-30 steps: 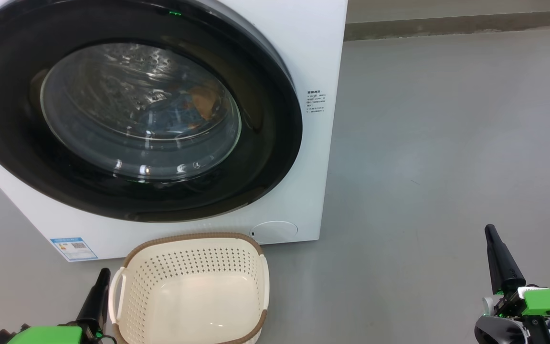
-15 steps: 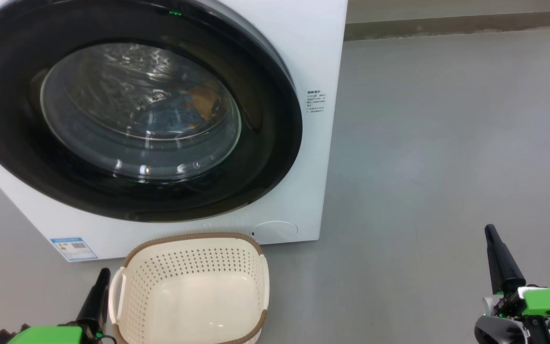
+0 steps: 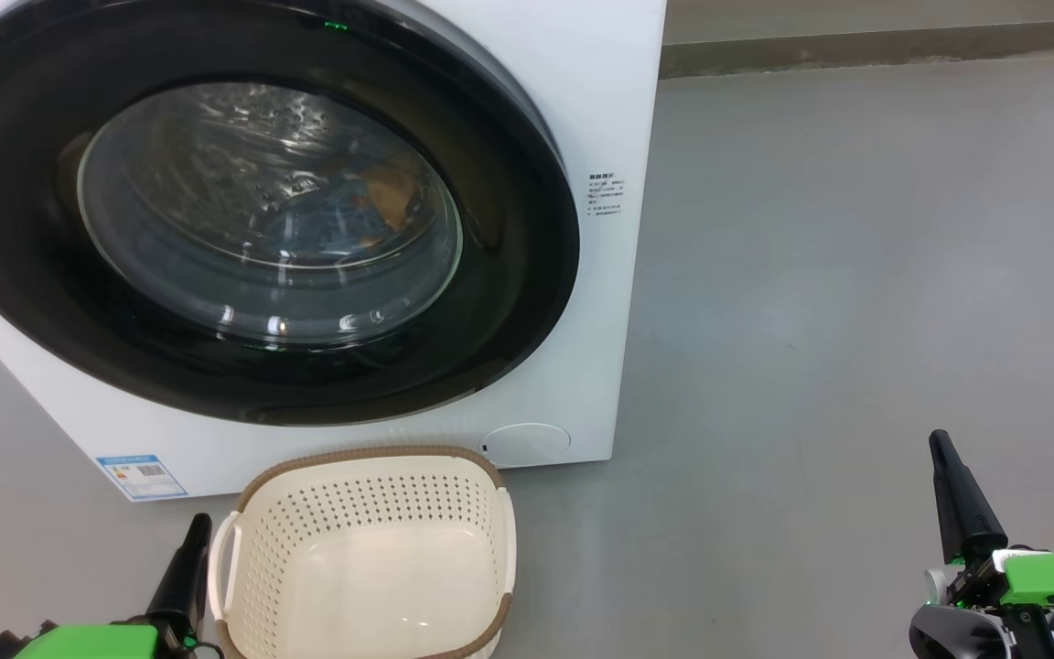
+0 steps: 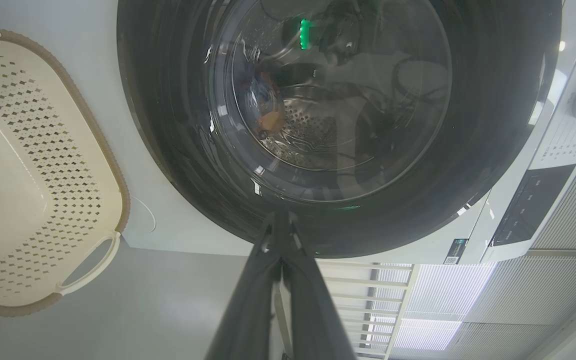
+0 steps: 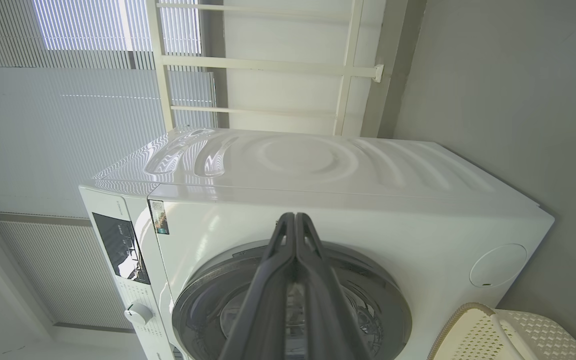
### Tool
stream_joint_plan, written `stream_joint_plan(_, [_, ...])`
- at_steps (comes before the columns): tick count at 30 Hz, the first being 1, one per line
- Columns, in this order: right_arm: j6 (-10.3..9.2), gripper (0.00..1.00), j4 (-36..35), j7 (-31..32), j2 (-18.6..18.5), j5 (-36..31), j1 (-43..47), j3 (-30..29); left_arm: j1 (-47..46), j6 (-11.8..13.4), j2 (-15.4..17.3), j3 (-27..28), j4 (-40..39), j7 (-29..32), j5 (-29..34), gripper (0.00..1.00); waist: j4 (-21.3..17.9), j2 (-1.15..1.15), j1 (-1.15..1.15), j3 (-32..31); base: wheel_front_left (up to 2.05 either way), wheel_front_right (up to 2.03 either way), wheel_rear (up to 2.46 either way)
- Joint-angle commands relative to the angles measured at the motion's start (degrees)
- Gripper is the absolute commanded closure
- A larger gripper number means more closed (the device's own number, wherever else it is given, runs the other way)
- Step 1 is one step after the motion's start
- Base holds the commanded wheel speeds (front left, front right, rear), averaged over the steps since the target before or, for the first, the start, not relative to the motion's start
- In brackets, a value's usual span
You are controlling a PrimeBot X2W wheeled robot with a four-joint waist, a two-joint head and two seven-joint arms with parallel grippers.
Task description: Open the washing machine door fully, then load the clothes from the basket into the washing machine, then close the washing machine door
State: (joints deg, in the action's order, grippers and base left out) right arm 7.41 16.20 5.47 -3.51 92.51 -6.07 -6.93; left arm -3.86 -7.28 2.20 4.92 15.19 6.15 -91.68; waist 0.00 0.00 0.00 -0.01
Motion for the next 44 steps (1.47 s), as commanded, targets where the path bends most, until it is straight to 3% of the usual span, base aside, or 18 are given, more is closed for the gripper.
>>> stream_joint_plan(1, [0.08, 1.0, -1.79, 0.35, -0.03, 0.35, -0.55, 1.22, -2.75, 0.04, 0.68, 1.72, -1.06, 0.4, -0.4, 1.0, 0.0, 0.0, 0.0, 0.0, 0.0, 0.0, 0.0])
stream_joint_plan(44, [0.08, 1.0, -1.78, 0.48, 0.09, 0.21, -0.57, 1.06, -2.75, 0.04, 0.68, 1.72, -1.05, 0.4, -0.4, 1.0, 0.0, 0.0, 0.0, 0.0, 0.0, 0.0, 0.0])
